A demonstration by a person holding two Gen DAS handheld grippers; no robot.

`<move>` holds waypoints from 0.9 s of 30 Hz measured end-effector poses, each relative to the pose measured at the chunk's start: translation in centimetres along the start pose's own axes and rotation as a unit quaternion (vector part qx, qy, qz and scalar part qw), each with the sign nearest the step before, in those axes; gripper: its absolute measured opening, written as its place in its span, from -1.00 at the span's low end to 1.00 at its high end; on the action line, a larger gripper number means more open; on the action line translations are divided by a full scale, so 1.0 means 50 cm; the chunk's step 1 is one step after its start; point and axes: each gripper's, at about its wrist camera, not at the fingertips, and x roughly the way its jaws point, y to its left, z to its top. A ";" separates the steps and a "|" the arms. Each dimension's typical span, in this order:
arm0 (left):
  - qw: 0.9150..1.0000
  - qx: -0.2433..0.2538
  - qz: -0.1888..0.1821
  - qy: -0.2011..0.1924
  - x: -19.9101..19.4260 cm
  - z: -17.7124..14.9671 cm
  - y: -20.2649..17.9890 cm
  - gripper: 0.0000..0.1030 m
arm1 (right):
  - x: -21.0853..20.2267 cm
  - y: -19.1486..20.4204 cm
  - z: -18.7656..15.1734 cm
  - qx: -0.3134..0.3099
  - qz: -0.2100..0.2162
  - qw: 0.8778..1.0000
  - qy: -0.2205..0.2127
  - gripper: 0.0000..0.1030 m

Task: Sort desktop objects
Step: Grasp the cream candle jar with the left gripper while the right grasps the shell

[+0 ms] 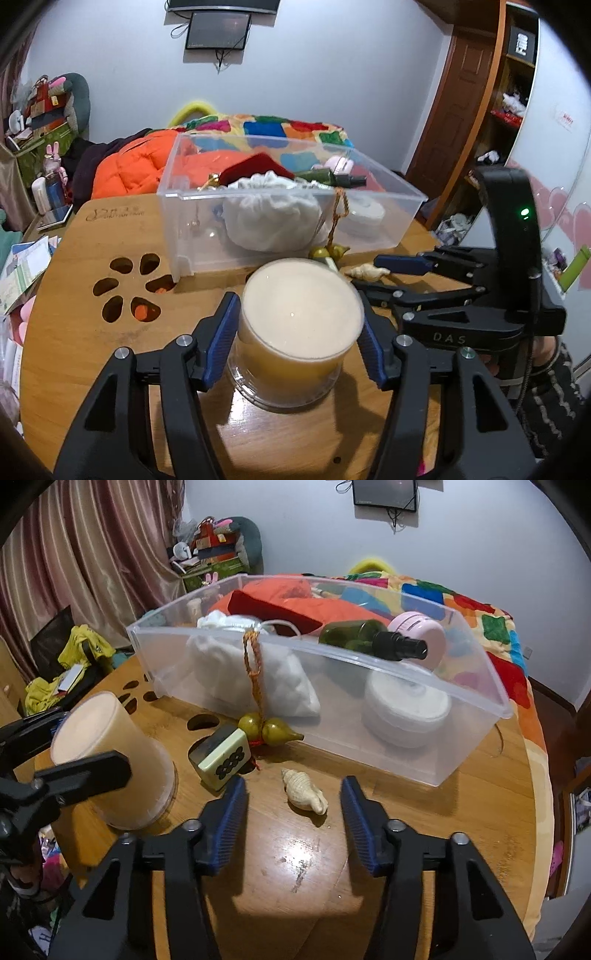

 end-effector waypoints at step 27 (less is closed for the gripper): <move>1.000 -0.016 0.017 -0.002 0.000 0.011 0.006 0.10 | -0.079 0.002 -0.004 0.027 0.001 0.998 -0.060 -0.64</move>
